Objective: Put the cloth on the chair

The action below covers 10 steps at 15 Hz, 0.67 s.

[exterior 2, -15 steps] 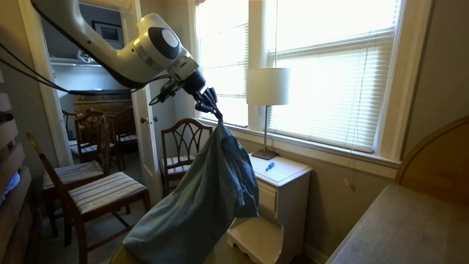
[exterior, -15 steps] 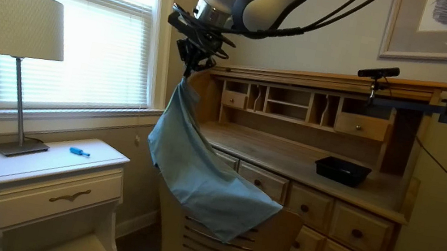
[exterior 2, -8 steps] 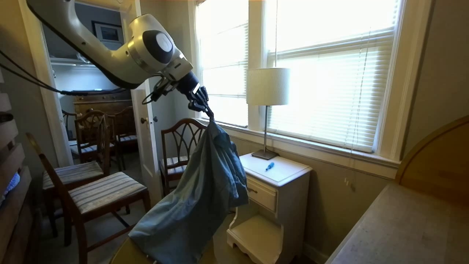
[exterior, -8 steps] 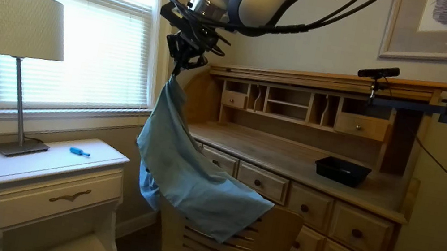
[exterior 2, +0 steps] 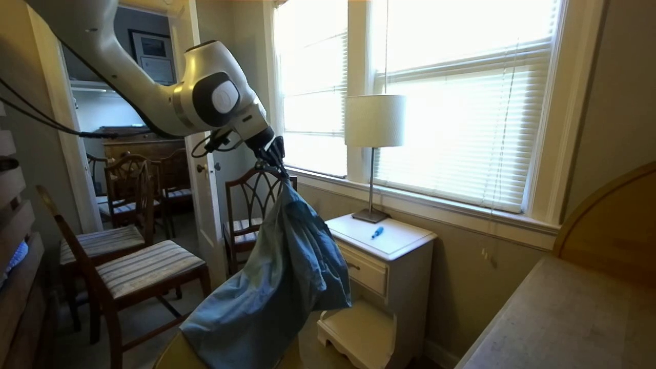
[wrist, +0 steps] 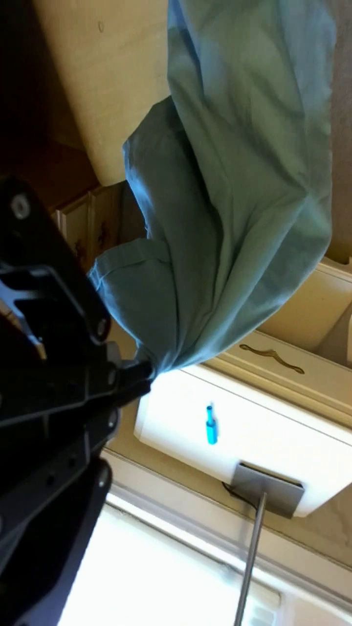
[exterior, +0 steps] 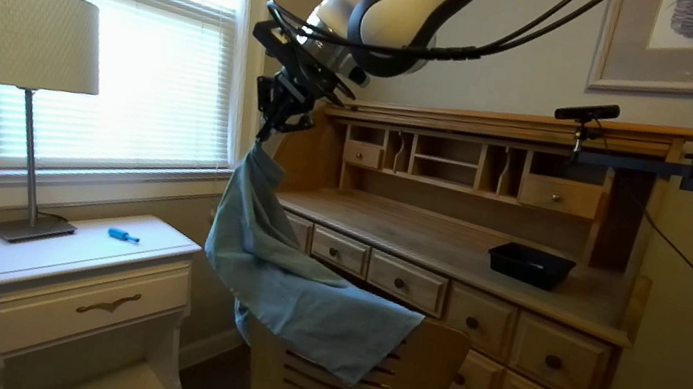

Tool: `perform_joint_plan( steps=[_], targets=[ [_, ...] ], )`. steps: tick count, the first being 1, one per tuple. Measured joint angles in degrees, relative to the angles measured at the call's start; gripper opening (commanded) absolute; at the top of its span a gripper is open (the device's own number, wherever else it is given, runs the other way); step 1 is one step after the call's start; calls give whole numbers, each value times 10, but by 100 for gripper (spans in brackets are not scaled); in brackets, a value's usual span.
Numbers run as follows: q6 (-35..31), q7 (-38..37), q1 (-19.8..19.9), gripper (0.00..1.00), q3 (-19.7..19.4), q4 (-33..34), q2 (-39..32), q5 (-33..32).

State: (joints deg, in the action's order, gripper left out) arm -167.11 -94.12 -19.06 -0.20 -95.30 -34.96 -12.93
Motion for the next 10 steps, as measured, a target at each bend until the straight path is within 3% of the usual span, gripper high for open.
perform_joint_plan(
  steps=[4,5,10],
  targets=[
    [0,-8,-2,0,-7,-2,0,0],
    [0,8,8,0,6,-2,0,23],
    [54,214,161,0,188,0,-3,241]
  ],
)
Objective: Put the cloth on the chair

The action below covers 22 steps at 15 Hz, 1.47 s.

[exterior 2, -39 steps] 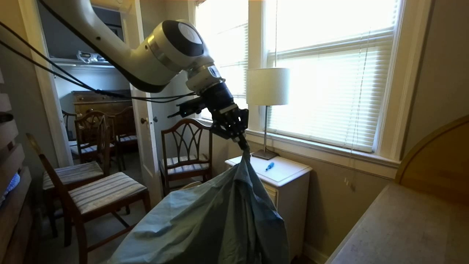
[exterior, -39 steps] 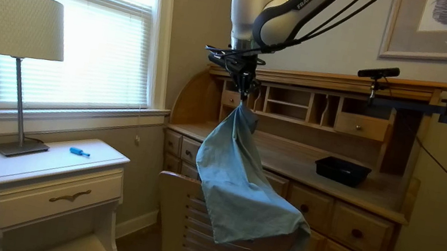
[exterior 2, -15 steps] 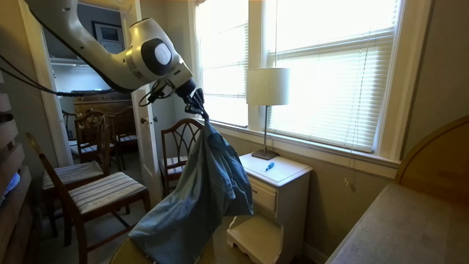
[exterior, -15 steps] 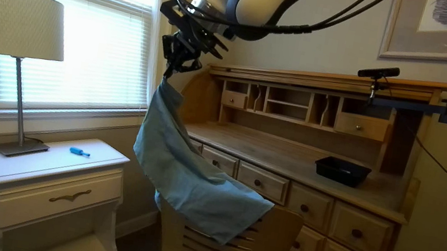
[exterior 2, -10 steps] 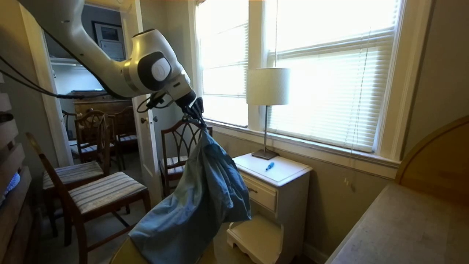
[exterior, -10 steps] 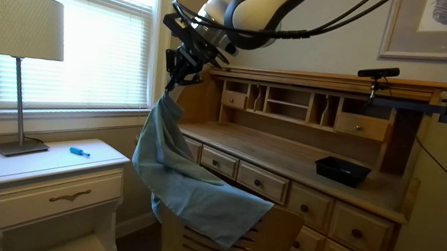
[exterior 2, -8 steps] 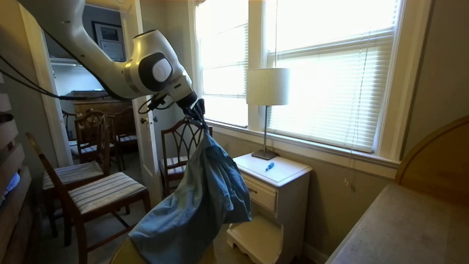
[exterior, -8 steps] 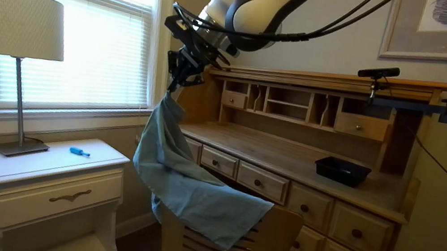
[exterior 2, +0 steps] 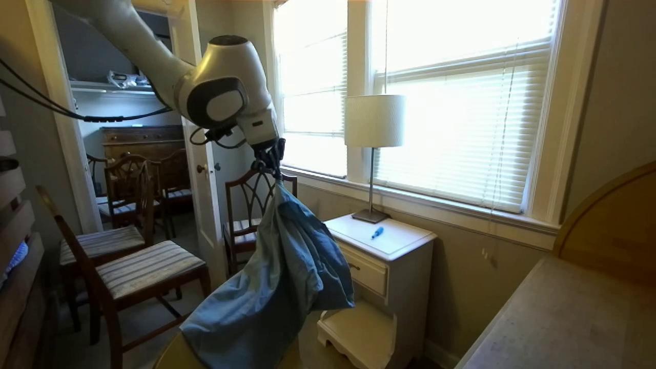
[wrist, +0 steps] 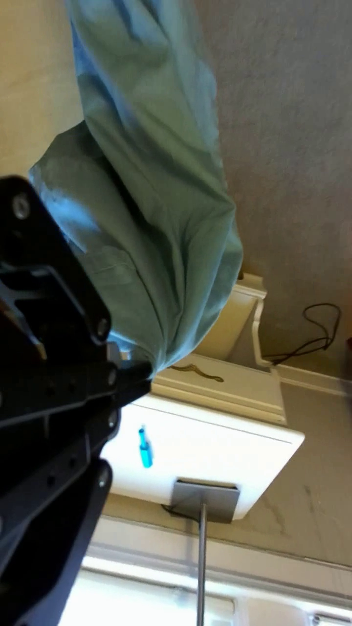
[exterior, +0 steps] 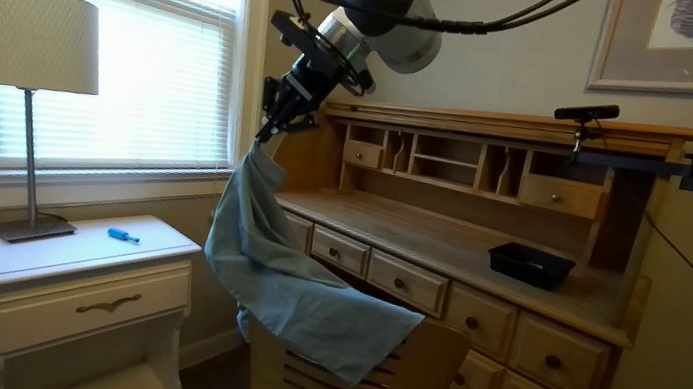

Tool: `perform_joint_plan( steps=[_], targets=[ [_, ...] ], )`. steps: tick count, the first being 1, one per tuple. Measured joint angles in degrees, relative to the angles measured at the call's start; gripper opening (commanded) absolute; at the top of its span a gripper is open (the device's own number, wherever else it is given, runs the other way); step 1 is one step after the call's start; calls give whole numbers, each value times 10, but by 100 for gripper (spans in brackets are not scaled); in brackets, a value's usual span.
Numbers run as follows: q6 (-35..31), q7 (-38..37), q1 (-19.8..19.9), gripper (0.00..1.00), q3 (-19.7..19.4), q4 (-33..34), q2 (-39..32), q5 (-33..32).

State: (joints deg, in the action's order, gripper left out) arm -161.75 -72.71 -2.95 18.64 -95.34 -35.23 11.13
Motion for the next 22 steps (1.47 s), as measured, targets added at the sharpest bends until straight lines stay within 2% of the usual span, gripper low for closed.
perform_joint_plan(
  steps=[1,3,6,10,14,22],
  targets=[
    [30,32,19,0,17,4,0,42],
    [96,77,40,0,27,13,1,112],
    [188,99,45,0,8,26,1,166],
    [257,98,29,0,-33,37,0,177],
    [295,101,-1,0,-51,49,0,175],
    [300,101,-88,0,-73,41,0,163]
  ],
)
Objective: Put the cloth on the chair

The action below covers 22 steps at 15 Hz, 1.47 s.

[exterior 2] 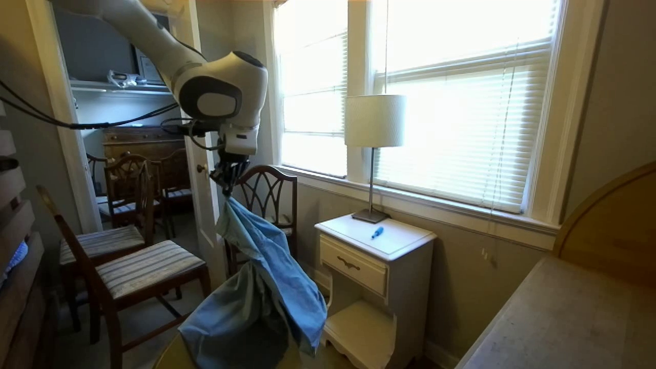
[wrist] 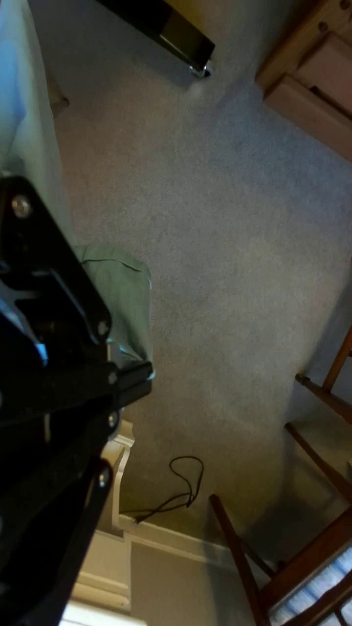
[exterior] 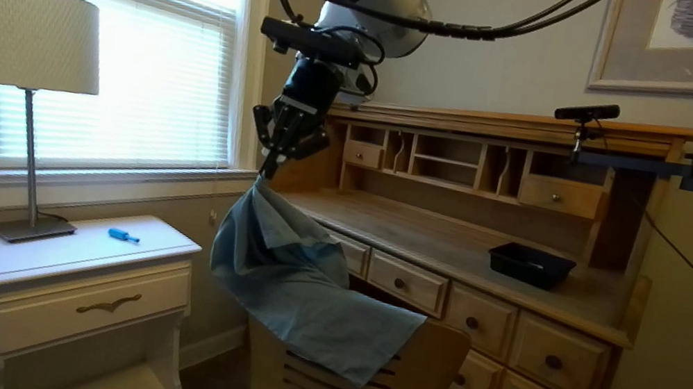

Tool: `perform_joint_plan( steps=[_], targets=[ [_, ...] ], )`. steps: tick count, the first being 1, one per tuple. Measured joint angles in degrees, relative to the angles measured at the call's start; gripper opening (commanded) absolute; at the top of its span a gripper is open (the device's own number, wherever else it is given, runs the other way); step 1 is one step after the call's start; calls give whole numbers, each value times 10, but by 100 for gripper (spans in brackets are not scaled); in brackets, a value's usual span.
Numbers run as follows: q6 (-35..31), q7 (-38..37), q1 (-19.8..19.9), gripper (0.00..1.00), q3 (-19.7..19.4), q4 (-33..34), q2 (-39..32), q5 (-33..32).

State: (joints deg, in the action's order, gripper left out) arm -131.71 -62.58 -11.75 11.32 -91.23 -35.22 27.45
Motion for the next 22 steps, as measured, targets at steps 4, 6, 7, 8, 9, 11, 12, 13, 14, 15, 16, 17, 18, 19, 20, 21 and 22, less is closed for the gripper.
perform_joint_plan(
  steps=[4,6,7,8,9,11,12,13,14,15,16,17,18,19,20,21,22],
  targets=[
    [-38,-35,-33,0,-4,-57,-1,0],
    [-57,-70,-48,0,-7,-87,-1,0],
    [-64,-83,-55,0,-7,-99,-1,0],
    [-68,-94,-60,0,-7,-109,-2,0],
    [-70,-101,-64,0,-7,-116,-3,0],
    [-68,-104,-68,26,-6,-121,-8,0],
    [-68,-104,-69,27,-5,-120,-11,0],
    [-68,-103,-69,33,-5,-119,-15,0],
    [-68,-102,-69,40,-4,-118,-18,0],
    [-68,-101,-69,47,-3,-117,-19,0],
    [-70,-101,-70,54,-3,-116,-19,0],
    [-73,-101,-69,62,-3,-116,-19,0],
    [-79,-101,-69,68,-3,-115,-19,0],
    [-88,-100,-68,74,-3,-115,-19,0],
    [-103,-99,-68,82,-3,-115,-19,1],
    [-128,-94,-67,88,-2,-115,-20,2],
    [-160,-83,-64,96,1,-114,-21,7]
  ],
)
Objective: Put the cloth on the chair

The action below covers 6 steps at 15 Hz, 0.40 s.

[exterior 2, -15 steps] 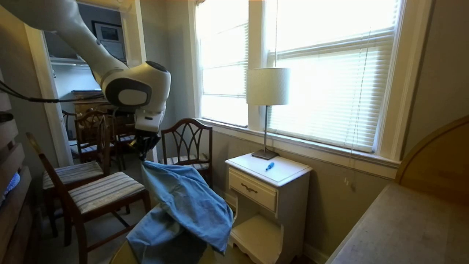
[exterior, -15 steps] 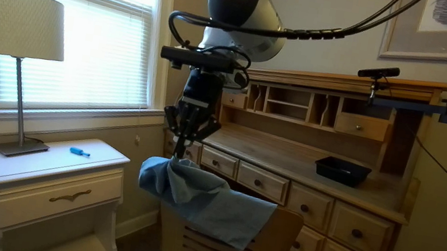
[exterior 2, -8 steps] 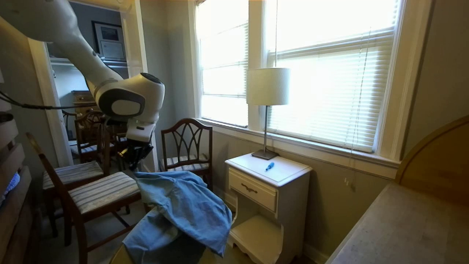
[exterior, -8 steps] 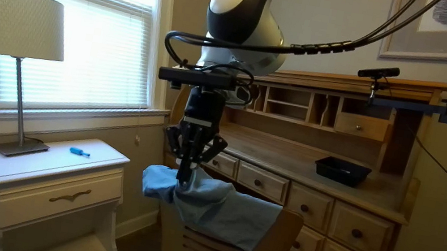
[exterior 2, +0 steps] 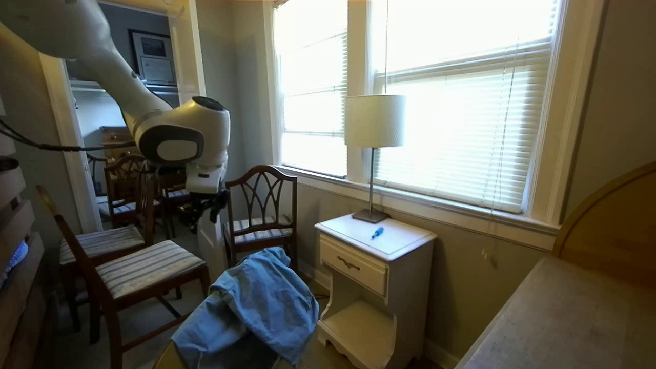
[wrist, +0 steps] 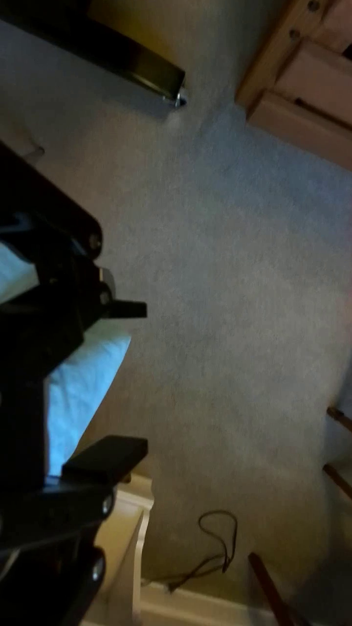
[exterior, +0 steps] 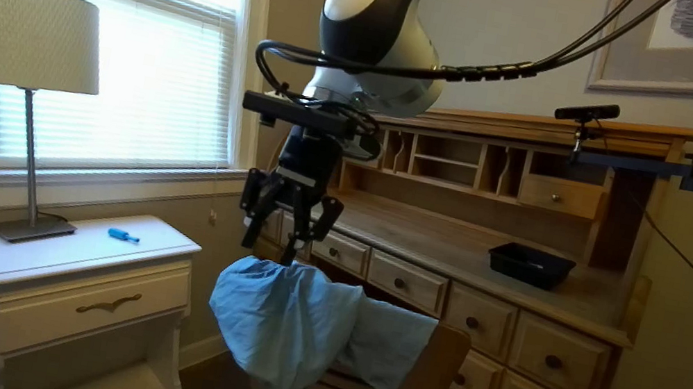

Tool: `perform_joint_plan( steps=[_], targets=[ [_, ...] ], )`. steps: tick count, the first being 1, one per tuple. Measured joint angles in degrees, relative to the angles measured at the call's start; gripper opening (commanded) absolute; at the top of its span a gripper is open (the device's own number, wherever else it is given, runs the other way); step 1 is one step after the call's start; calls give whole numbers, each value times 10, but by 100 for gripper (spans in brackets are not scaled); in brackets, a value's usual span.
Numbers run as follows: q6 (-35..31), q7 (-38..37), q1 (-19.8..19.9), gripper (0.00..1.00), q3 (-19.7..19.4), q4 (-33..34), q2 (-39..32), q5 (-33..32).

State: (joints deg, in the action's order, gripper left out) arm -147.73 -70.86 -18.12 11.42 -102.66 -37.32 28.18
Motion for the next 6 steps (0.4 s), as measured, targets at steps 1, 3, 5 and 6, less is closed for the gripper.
perform_joint_plan(
  steps=[1,3,5,6],
  targets=[
    [-32,14,6,99,7,1,-3,7],
    [-72,60,29,92,38,15,-17,29],
    [-73,105,57,100,68,39,-33,41],
    [-73,113,64,100,74,46,-38,42]
  ],
)
